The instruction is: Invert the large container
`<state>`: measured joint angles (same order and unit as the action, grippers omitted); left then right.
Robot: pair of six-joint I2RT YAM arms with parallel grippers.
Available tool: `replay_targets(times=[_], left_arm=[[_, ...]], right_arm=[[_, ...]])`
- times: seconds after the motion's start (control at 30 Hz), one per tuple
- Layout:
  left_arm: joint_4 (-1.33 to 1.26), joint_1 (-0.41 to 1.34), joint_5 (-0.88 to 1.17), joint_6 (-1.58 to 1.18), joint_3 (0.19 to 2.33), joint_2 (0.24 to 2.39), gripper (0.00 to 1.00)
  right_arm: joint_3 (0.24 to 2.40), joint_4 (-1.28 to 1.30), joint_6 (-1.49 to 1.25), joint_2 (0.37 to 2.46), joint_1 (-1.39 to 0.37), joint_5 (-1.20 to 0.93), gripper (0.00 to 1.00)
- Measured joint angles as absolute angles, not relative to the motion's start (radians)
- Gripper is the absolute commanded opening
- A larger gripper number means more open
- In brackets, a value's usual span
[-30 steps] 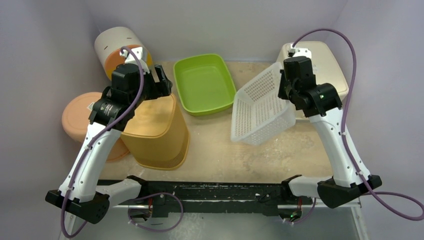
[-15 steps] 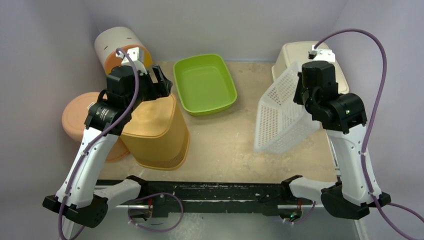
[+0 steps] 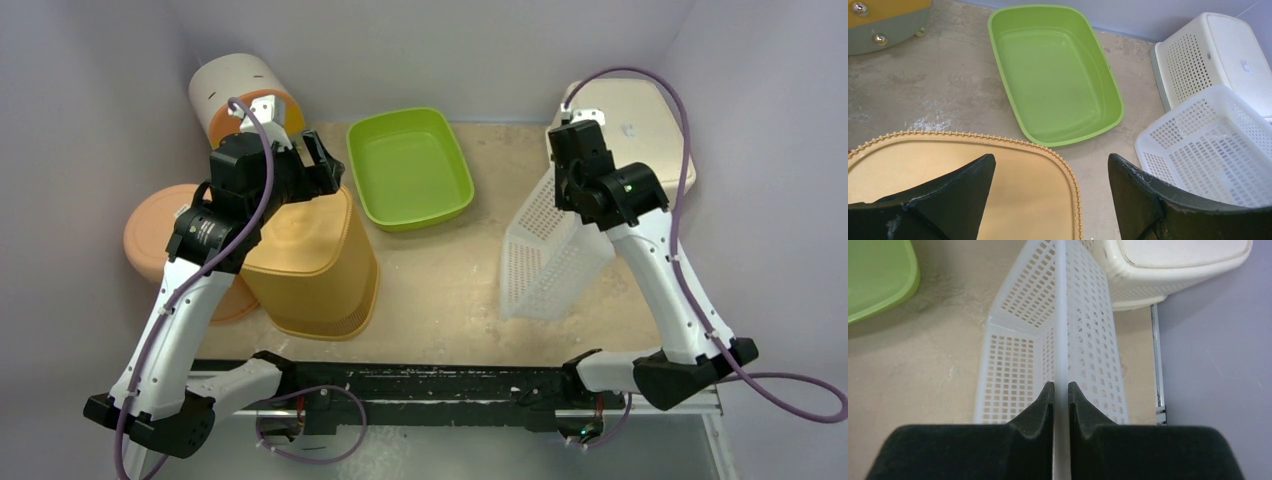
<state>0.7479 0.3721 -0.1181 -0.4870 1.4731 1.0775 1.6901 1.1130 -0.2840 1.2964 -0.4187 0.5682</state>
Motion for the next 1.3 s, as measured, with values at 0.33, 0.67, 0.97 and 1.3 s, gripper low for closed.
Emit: replay_targets(times=[0.33, 0.67, 0.97, 1.3], left_arm=[[0.751, 0.374, -0.137, -0.486, 1.473, 1.081, 0.80], [0.780, 0.374, -0.160, -0.478, 1.478, 1.099, 0.80], [0.786, 0.374, -0.164, -0.468, 1.481, 1.105, 0.80], [0.787, 0.374, -0.164, -0.467, 1.481, 1.105, 0.80]], right_arm=[[1.717, 1.021, -0.284, 1.542, -0.594, 0.696, 0.00], [1.770, 1.061, -0.338, 1.690, -0.711, 0.832, 0.00], [1.751, 1.080, -0.392, 1.654, -0.710, 0.813, 0.30], [1.750, 1.125, -0.438, 1.640, -0.710, 0.867, 0.70]])
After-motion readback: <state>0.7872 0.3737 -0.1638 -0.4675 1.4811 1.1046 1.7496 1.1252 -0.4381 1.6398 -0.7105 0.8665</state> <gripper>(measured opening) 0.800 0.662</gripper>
